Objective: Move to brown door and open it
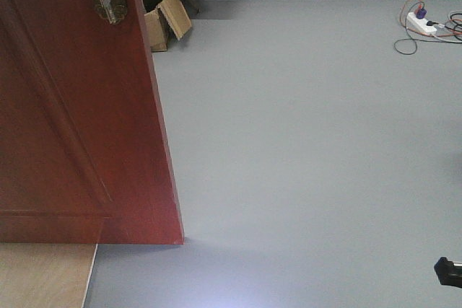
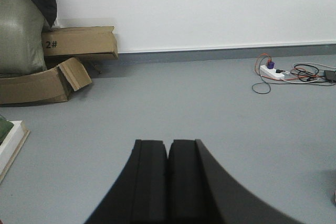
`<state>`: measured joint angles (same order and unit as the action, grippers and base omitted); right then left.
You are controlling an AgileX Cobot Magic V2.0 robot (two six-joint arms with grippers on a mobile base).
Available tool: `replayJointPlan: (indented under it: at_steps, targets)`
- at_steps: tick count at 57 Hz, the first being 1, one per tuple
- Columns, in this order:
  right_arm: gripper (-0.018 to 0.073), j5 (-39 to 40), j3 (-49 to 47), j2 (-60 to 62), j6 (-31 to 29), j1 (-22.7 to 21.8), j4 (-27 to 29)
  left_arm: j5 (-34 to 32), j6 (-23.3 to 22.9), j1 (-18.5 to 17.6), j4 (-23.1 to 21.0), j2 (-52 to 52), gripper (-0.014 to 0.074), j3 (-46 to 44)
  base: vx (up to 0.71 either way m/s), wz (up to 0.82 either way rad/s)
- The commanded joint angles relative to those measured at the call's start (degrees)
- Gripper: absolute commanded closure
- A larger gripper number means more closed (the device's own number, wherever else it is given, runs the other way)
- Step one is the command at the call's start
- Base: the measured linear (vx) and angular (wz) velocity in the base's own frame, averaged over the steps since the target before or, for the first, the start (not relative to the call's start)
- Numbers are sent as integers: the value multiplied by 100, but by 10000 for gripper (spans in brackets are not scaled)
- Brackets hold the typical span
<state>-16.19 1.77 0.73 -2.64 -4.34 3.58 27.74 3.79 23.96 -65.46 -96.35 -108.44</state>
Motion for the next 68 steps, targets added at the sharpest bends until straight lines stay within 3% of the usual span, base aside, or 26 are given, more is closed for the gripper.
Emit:
replayJointPlan:
  at_steps: [1, 6, 8, 13, 17, 22, 28, 34, 40, 47, 54, 68]
  targets:
    - [559, 467, 29, 61, -32, 10, -1, -161, 50, -51, 68, 421, 600, -158, 0, 0]
    - [559, 467, 29, 61, -32, 10, -1, 66, 78, -159, 892, 628, 600, -159, 0, 0]
    - [559, 467, 29, 61, -32, 10, -1, 164, 170, -226, 1433, 717, 600, -159, 0, 0]
    - [559, 467, 29, 61, -32, 10, -1, 537, 684, -523, 2795, 949, 600, -153, 0, 0]
    - [559, 467, 29, 61, -32, 10, -1, 568, 1000, -909, 3586, 1214, 600, 14, 0, 0]
    - [559, 467, 29, 61, -32, 10, -1, -60, 1269, -1472, 4230, 1624, 600, 515, 0, 0]
    - [559, 467, 29, 61, -32, 10, -1, -1846, 1298, -2076, 5024, 2205, 600, 1797, 0, 0]
    - [559, 467, 29, 61, -32, 10, -1, -3699, 1066, -2452, 5399, 2848, 600, 3226, 0, 0]
    - [559, 467, 29, 61, -32, 10, -1, -4510, 620, -2614, 5451, 3551, 600, 4605, 0, 0]
    - [559, 467, 29, 61, -32, 10, -1, -4522, 207, -2614, 5862, 4400, 600, 6020, 0, 0]
    - [559, 467, 29, 61, -32, 10, -1, -4331, 81, -2614, 6383, 5287, 600, 7187, 0, 0]
    - [559, 467, 29, 61, -32, 10, -1, -4332, 86, -2614, 6440, 7683, 600, 9363, 0, 0]
